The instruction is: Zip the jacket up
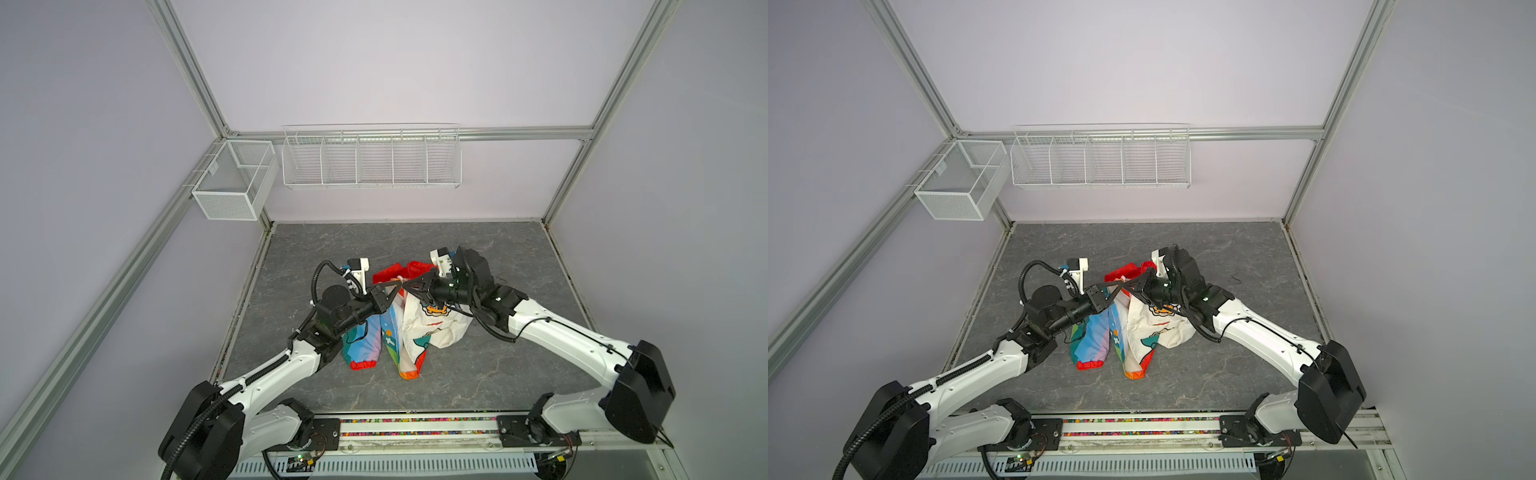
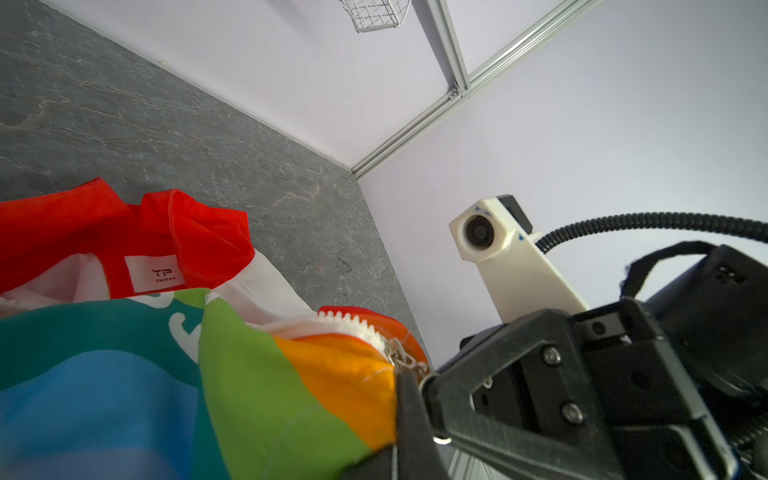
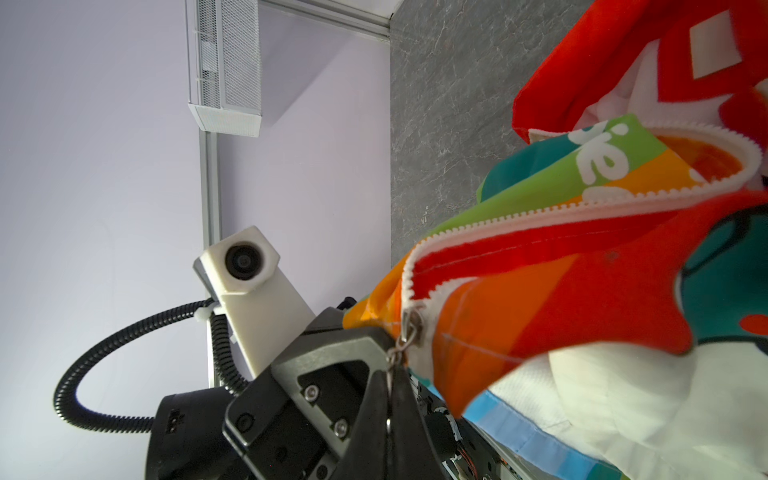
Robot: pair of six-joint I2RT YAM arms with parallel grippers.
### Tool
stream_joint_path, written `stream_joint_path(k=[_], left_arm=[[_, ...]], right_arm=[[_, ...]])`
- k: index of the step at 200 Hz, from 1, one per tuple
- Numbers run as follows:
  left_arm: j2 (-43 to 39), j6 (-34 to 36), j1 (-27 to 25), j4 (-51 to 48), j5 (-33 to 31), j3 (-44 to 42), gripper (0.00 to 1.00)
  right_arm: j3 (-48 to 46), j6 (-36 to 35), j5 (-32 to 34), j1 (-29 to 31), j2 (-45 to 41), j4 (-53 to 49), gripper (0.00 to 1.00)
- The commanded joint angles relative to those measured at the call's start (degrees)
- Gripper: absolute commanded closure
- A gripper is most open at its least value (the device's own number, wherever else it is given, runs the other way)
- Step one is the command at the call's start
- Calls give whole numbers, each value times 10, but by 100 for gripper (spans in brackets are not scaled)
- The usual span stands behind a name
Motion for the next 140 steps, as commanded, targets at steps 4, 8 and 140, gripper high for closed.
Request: stream_joint_path(k=[4,8,140], left_arm=[[-10,10,-5,9,9,-7,100],[-10,10,-5,8,10,-8,100],[-3,9,-8,1,32,-3,100]], right_arm=[[26,0,3,-9,6,-5,93],[28,1,2,-10,8,-4,93],[86,-25,-7,-55,77,-6,93]])
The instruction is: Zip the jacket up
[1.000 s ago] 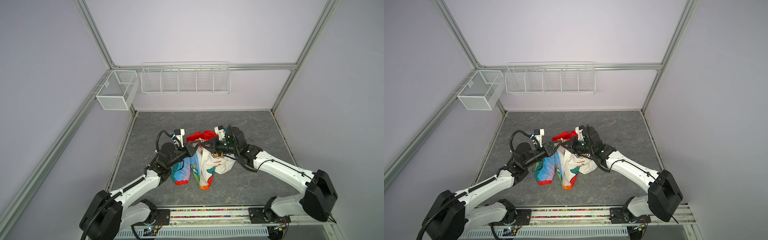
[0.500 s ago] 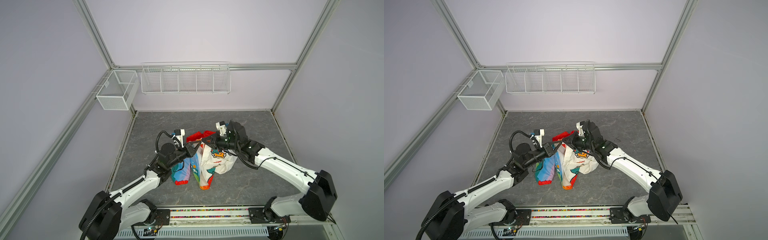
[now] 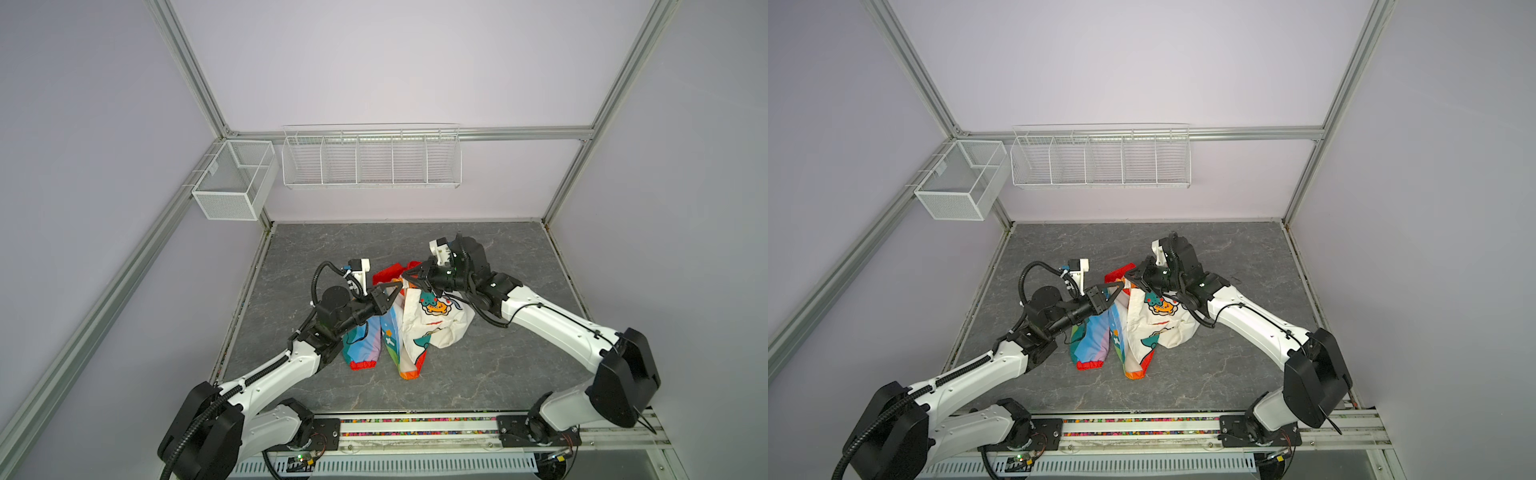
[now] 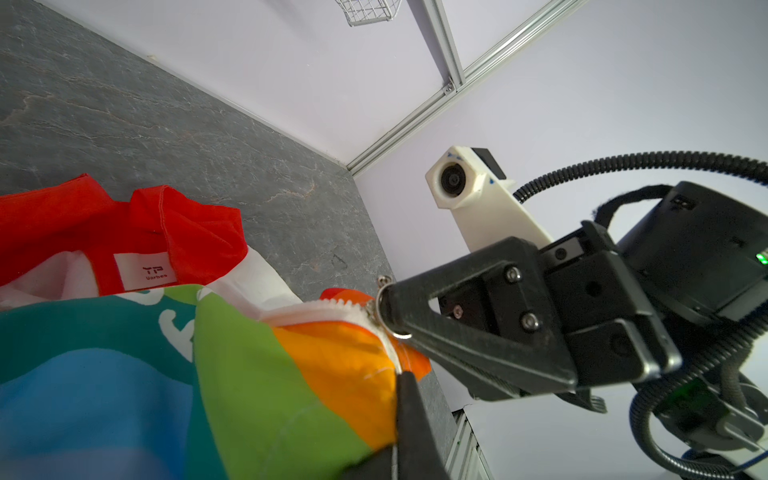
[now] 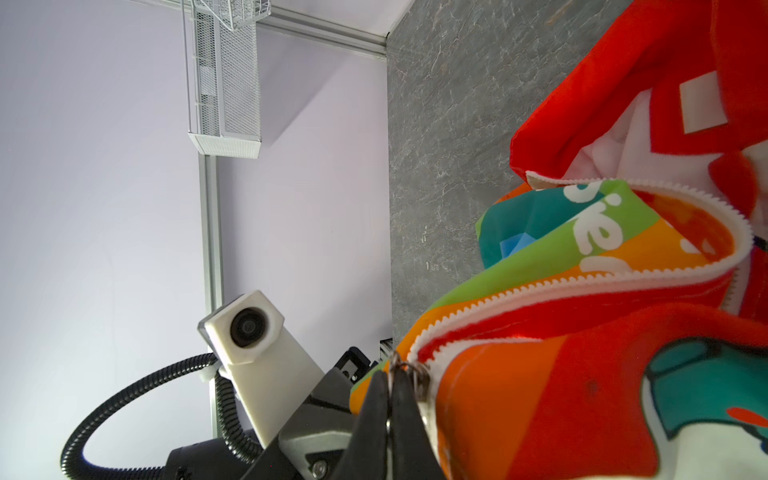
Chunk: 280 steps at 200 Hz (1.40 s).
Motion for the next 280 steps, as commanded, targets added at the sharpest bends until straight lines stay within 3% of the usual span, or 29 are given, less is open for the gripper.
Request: stream_joint_path(k=[1,70,98,125,155,191,280], left_arm=[[-1,9,-5,-2,28,-1,100],[-6,-2,-6,7,0,-5,100],[-2,-34,-6,32,-17,-10,76],[8,-65,-6,62,-25,-14,63],[23,-84,-6,68,-23,-12,58],[54,-103,-7,82,-19,-13,59],[59,-112,-7,114,-54,-41,79]], right_arm=[[25,-12,17,-18,17,12,94],[9,2,-2,-18,23,38,93],[-11,15,-5,-10,15,56,93],[-17,23,-4,0,16,69,93],[-21,33,-5,8,18,83,93],[-43,58,-4,11,14,115,93],[-77,73,14,10,-22,123,93]])
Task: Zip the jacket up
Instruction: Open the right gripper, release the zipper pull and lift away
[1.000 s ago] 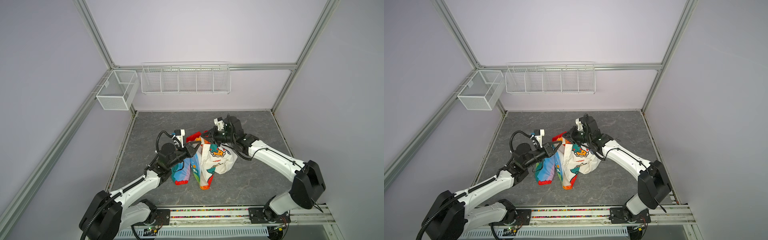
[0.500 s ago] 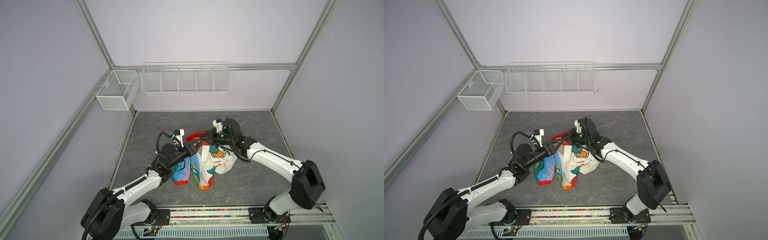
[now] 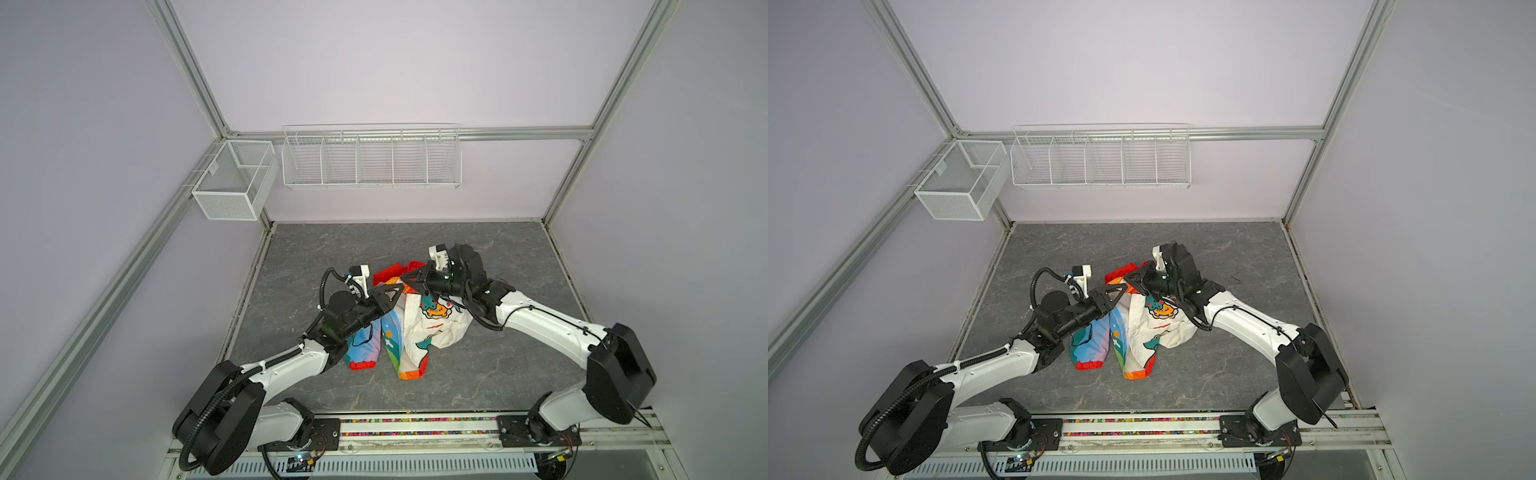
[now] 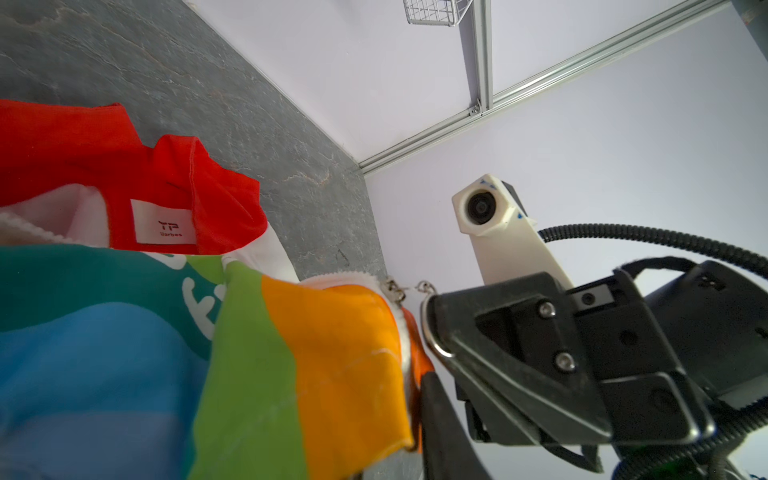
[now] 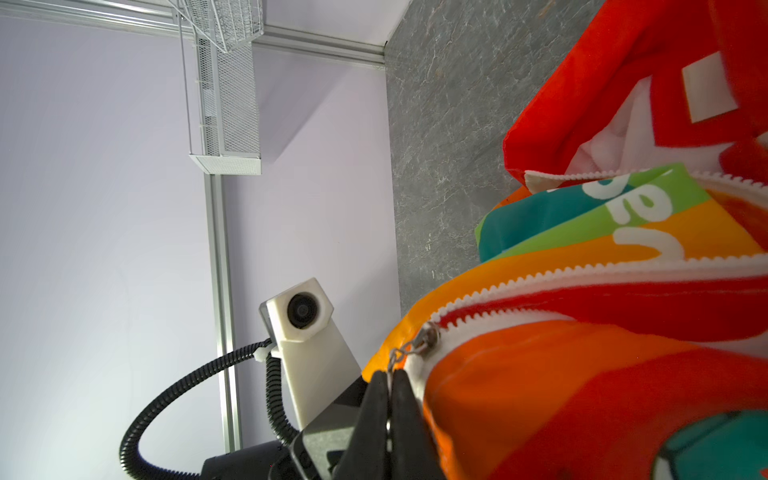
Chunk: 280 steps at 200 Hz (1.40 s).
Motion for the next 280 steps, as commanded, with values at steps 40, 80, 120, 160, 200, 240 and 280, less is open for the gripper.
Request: stream_joint_path(k=[40,80,120,160,200,240,280], left_arm=[[-9,-3,-3,18,-19,-2,88],[-16,0,-3,14,-14,0,100],[-67,23,-2,-68,-30,1,100],[-126,75,-2,-251,-36,49,100],[-154,68,-1,-369,-12,74,100],[-162,11,-2,-401,40,34,100],[-165,0,-9,-450,77,-1,100]], right_arm=[[-20,17,2,3,-34,22,93],[-12,-34,-12,-7,-42,-32,91],[-20,-155,0,-78,-103,-186,42],[-47,-325,112,-139,-161,-376,24],[-106,-377,104,-157,-153,-372,19],[-137,-382,71,-157,-96,-326,26],[-47,-414,94,-157,-54,-337,20]])
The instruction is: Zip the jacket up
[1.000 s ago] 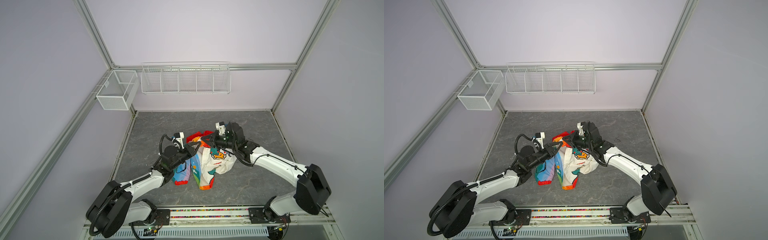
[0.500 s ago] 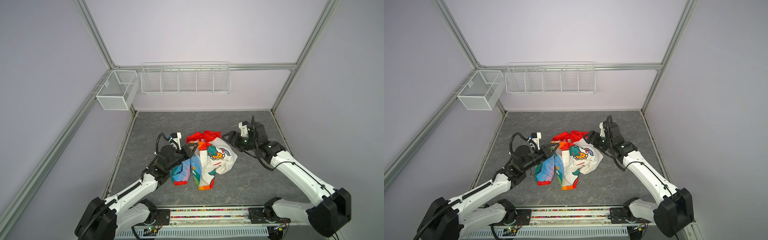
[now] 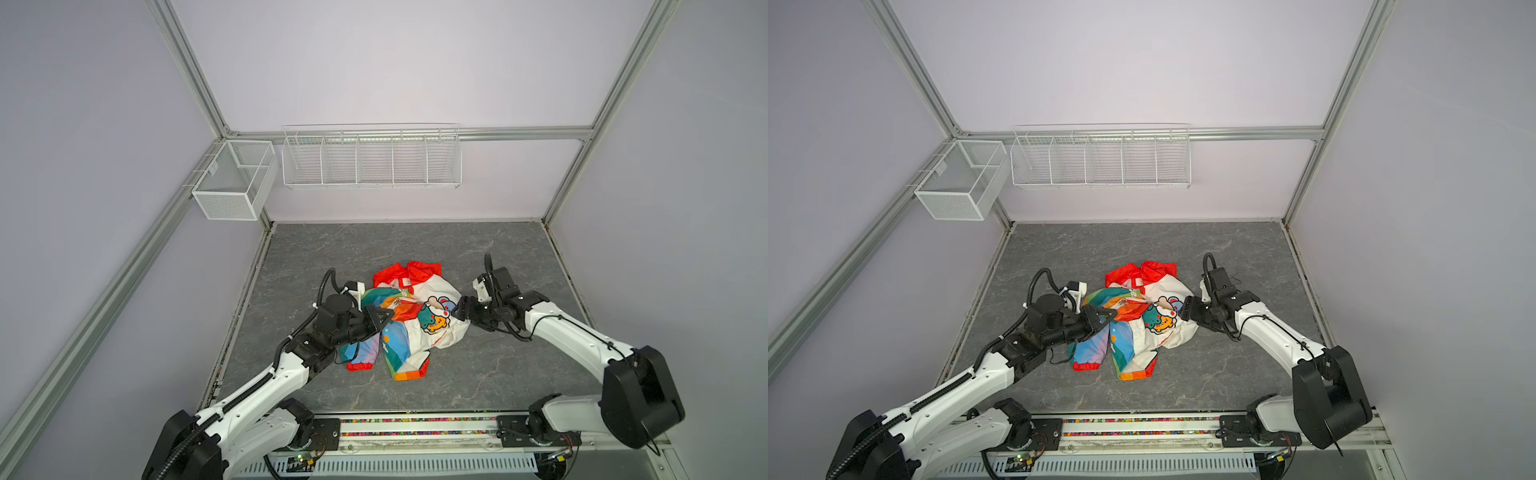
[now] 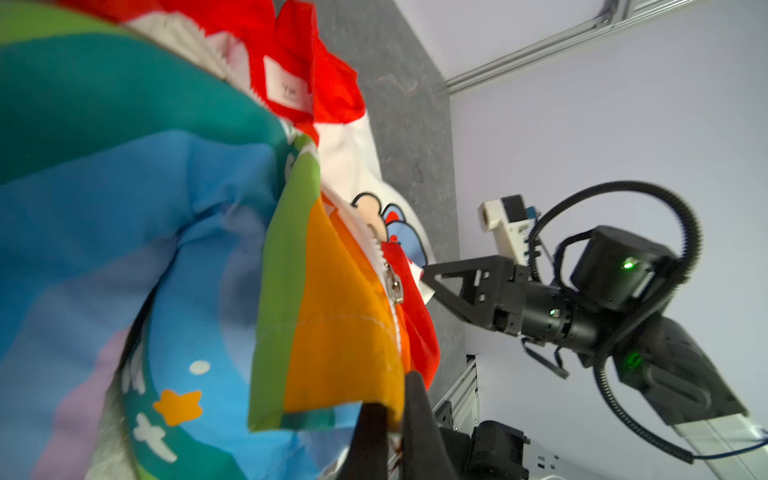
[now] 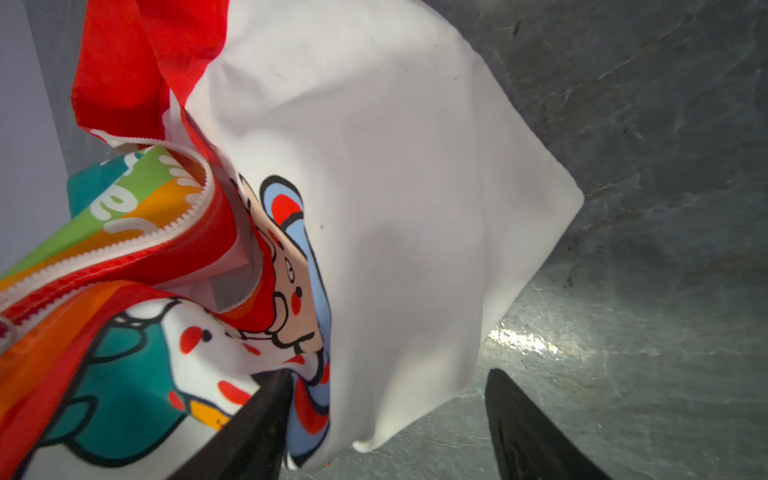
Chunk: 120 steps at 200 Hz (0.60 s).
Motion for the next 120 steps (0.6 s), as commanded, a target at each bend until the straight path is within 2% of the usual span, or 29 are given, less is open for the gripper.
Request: stream_joint_path(k=[1,27,85,120], left_arm=[[-10,-19,-7,-48,35,-22,100],[-10,-15,-9,-73,43,-39,100],[-42,-16,-9,-80,25,-75,100],[-46,-25,-9,-53,21,-94,100]], right_arm=[[67,-39,7,0,21,13,20],[156,-64,4,-1,96,6,17],[375,-90,-12,-1,324,-15,16],[440,-84,-3,-7,411,-15,16]])
